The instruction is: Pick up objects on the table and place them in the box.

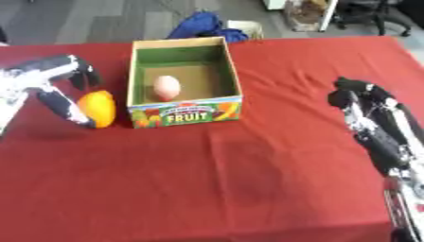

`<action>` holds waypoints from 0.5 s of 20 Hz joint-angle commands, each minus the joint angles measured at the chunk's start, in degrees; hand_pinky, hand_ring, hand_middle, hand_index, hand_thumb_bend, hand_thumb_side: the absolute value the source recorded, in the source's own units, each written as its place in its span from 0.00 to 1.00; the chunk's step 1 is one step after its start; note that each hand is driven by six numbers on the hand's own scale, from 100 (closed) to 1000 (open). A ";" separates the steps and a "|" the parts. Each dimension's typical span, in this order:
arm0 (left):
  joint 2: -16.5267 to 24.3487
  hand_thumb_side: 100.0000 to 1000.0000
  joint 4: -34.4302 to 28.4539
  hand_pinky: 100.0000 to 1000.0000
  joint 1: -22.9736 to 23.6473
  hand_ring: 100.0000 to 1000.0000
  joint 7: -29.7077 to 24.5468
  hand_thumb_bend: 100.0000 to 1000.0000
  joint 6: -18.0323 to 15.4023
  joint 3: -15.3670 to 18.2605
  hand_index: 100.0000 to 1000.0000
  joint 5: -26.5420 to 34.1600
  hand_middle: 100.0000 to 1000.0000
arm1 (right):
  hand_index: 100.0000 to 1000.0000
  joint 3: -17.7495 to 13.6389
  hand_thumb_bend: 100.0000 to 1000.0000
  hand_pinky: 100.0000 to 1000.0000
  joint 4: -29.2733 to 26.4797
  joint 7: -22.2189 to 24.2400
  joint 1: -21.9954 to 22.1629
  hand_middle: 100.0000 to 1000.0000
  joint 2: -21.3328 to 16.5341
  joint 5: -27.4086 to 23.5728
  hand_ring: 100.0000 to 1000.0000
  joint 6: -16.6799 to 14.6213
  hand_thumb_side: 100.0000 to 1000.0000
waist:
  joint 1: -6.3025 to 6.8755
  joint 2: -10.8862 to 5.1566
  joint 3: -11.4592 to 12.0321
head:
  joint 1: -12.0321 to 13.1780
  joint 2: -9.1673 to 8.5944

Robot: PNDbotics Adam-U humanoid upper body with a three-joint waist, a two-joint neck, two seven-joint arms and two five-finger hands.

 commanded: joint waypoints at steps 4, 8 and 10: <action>-0.64 0.01 3.89 0.54 -1.68 0.44 4.37 0.75 -0.02 -0.29 0.64 -3.46 0.45 | 0.71 -0.42 0.00 0.80 -0.56 -0.10 -0.44 0.54 -1.08 0.48 1.00 -0.19 0.37 | -0.08 -0.82 -0.23 | -0.20 -0.31; -1.48 0.02 6.29 0.50 -1.94 0.38 8.30 0.66 -0.13 -0.12 0.56 -6.18 0.37 | 0.71 -0.41 0.00 0.80 -0.54 -0.04 -0.43 0.54 -1.01 0.46 1.00 -0.18 0.37 | -0.08 -0.83 -0.25 | -0.35 -0.30; -1.70 0.02 7.08 0.49 -2.01 0.35 10.29 0.60 -0.15 -0.02 0.51 -6.95 0.34 | 0.71 -0.45 0.00 0.80 -0.53 -0.07 -0.43 0.54 -1.01 0.44 1.00 -0.18 0.37 | -0.08 -0.83 -0.27 | -0.41 -0.30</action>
